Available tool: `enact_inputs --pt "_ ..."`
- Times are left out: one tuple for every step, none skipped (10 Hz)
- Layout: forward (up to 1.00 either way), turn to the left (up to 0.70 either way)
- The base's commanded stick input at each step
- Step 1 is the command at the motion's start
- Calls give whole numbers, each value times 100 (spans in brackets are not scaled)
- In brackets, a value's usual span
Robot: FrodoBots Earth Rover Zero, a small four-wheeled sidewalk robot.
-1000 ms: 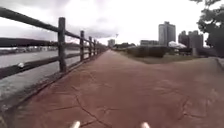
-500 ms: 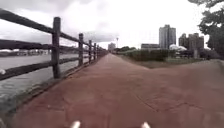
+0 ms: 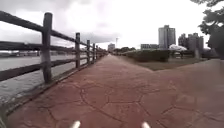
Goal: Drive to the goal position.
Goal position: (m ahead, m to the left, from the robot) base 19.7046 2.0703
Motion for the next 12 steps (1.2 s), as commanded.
enact_inputs --pt "70 0" --pt "70 0" --pt "70 0" --pt "70 0" --pt "70 0" --pt "70 0" --pt "70 0" --pt "70 0" --pt "70 0" --pt "70 0" --pt "70 0" --pt "70 0"
